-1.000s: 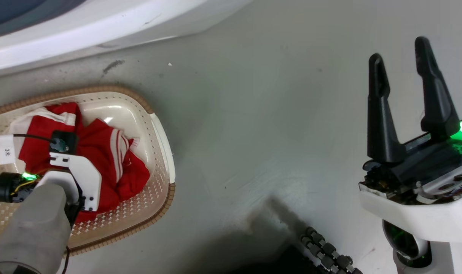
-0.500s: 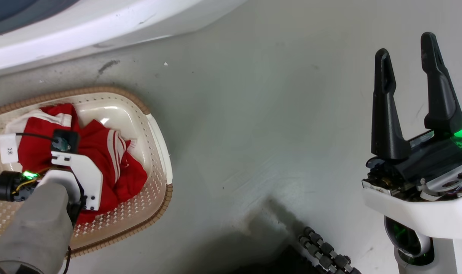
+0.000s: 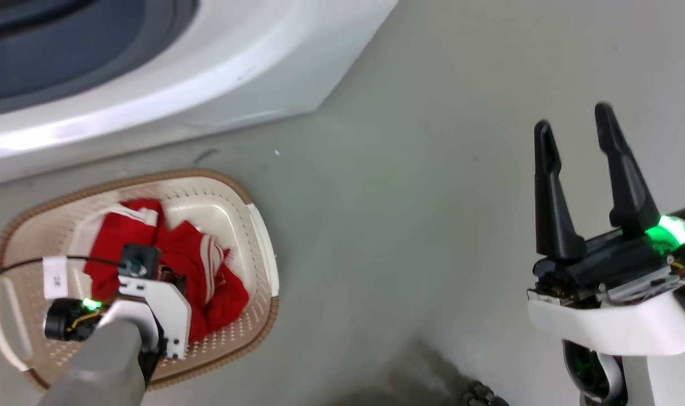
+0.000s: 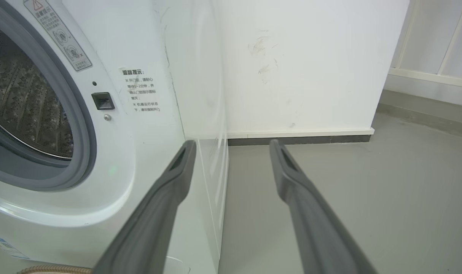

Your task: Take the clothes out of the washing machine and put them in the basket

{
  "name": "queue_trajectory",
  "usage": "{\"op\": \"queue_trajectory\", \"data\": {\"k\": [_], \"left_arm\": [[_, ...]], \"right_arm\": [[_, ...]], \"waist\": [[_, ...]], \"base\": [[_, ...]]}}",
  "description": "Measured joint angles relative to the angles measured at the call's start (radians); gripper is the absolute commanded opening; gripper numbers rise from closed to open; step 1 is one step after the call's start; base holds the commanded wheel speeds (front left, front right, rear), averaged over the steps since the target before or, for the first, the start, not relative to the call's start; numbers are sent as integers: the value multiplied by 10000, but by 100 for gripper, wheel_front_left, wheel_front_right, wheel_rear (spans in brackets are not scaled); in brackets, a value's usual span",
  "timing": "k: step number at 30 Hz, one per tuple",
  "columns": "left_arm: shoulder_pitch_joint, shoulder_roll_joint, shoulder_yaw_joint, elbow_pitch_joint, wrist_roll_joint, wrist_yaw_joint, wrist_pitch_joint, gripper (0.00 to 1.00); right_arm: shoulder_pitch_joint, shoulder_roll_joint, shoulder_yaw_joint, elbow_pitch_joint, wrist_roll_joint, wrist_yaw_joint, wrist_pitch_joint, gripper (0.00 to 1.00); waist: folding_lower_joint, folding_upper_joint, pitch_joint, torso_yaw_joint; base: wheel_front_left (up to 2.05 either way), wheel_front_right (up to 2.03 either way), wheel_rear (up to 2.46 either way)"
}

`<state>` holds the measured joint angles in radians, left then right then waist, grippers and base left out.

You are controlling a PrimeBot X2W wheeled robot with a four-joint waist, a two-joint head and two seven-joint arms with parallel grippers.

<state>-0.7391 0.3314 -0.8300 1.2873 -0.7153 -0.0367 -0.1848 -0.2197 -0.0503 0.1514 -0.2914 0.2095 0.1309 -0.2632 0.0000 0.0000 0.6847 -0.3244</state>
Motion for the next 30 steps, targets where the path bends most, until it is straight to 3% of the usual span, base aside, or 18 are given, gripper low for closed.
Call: {"op": "queue_trajectory", "data": {"k": [10,18,30], "left_arm": [[814,-431,-92,-347,159,-48,-740,100],[1662,-293,698,-2452,631,775,-782,100],[3641,-173,2959,-6366,2489,1950,-782,100]], "right_arm": [[872,0,-188,336,-366,0,0,100],[1466,2,-257,456,-658,0,0,100],[2290,0,-451,671,-888,0,0,100]], "waist": [[-1,0,-1571,490],[-1,0,-2681,870],[-2,1,-3994,1405]], "base": [[0,0,0],[0,0,0],[0,0,0]]}}
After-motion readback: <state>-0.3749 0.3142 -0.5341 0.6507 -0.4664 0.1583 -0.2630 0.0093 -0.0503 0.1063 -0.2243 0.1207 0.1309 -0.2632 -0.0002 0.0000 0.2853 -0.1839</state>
